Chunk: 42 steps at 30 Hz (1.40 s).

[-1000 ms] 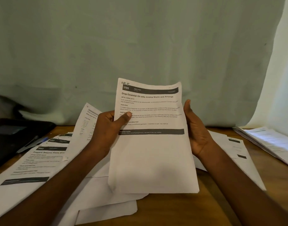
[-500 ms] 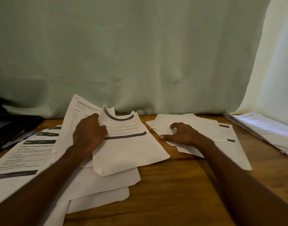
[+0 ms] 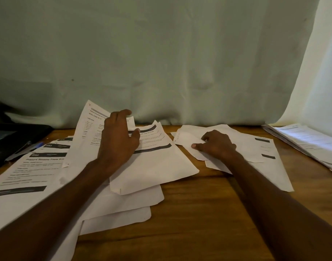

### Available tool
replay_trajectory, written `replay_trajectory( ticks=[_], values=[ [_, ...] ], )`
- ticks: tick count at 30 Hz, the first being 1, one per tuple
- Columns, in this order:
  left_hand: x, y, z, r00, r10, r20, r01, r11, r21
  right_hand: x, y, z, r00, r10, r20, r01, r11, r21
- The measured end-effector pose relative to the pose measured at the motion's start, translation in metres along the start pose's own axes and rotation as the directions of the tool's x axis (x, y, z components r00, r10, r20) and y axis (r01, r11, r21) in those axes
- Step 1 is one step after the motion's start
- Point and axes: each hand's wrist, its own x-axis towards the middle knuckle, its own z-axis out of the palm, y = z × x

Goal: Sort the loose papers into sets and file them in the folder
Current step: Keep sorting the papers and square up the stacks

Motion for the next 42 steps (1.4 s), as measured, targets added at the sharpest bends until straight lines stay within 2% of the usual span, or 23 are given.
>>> replay_trajectory(
  ticks=[6,8,10,11,12,13,14,15,17,19,22,25,28,29,31,36,37,40,42],
  values=[
    [0.001,-0.005,0.003,1.0,0.008,0.02,-0.007,0.998,-0.064,-0.006,0.003,-0.002,0.969,0.048,-0.242,-0.038,0.998,0.048],
    [0.002,-0.004,0.002,1.0,-0.002,0.026,0.004,0.995,-0.099,-0.01,-0.001,-0.014,0.947,-0.026,-0.32,0.065,0.992,0.11],
    [0.002,0.0,0.001,0.999,-0.022,0.027,0.026,0.989,-0.144,-0.019,-0.013,-0.037,0.917,-0.079,-0.391,0.217,0.922,0.321],
    [0.003,0.002,0.001,0.999,-0.034,0.027,0.039,0.984,-0.174,-0.024,-0.02,-0.051,0.926,-0.063,-0.372,0.257,0.828,0.499],
    [0.003,0.004,0.0,0.998,-0.048,0.03,0.054,0.975,-0.214,-0.03,-0.026,-0.064,0.962,-0.059,-0.268,0.238,0.668,0.705],
    [0.003,0.006,-0.001,0.997,-0.066,0.035,0.073,0.96,-0.271,-0.038,-0.03,-0.075,0.987,-0.134,-0.091,0.143,0.45,0.881],
    [0.005,0.009,-0.004,0.996,-0.083,0.037,0.091,0.934,-0.346,-0.045,-0.033,-0.084,0.957,-0.275,0.093,-0.027,0.234,0.972],
    [0.006,0.011,-0.007,0.995,-0.09,0.037,0.097,0.899,-0.427,-0.053,-0.035,-0.089,0.894,-0.4,0.201,-0.18,0.089,0.98],
    [0.009,0.016,-0.015,0.997,-0.078,0.03,0.081,0.826,-0.558,-0.063,-0.04,-0.092,0.81,-0.536,0.239,-0.313,-0.05,0.949],
    [0.011,0.022,-0.024,0.996,-0.072,0.056,0.091,0.738,-0.668,-0.068,-0.045,-0.087,0.793,-0.563,0.234,-0.356,-0.116,0.927],
    [0.011,0.028,-0.033,0.991,-0.012,0.135,0.117,0.589,-0.799,-0.068,-0.049,-0.078,0.782,-0.577,0.235,-0.406,-0.186,0.895],
    [0.009,0.033,-0.038,0.987,-0.03,0.157,0.149,0.538,-0.83,-0.068,-0.049,-0.076,0.791,-0.557,0.251,-0.412,-0.183,0.892],
    [0.009,0.035,-0.036,0.992,-0.085,0.093,0.126,0.611,-0.781,-0.067,-0.048,-0.078,0.802,-0.557,0.216,-0.341,-0.129,0.931],
    [0.009,0.034,-0.035,0.993,-0.095,0.064,0.111,0.642,-0.759,-0.067,-0.047,-0.079,0.777,-0.595,0.205,-0.342,-0.125,0.932],
    [0.01,0.031,-0.032,0.996,-0.083,0.013,0.068,0.698,-0.713,-0.063,-0.043,-0.078,0.723,-0.667,0.179,-0.358,-0.141,0.923],
    [0.012,0.024,-0.028,0.997,-0.039,-0.063,-0.01,0.771,-0.636,-0.059,-0.039,-0.075,0.691,-0.709,0.14,-0.408,-0.223,0.885],
    [0.012,0.023,-0.028,0.997,-0.031,-0.073,-0.021,0.781,-0.624,-0.059,-0.039,-0.074,0.705,-0.692,0.154,-0.407,-0.217,0.888],
    [0.013,0.021,-0.025,0.996,-0.013,-0.091,-0.044,0.803,-0.594,-0.055,-0.039,-0.069,0.829,-0.53,0.179,-0.323,-0.191,0.927],
    [0.013,0.02,-0.025,0.996,-0.008,-0.091,-0.048,0.798,-0.6,-0.055,-0.04,-0.067,0.882,-0.433,0.187,-0.295,-0.199,0.934]
  ],
)
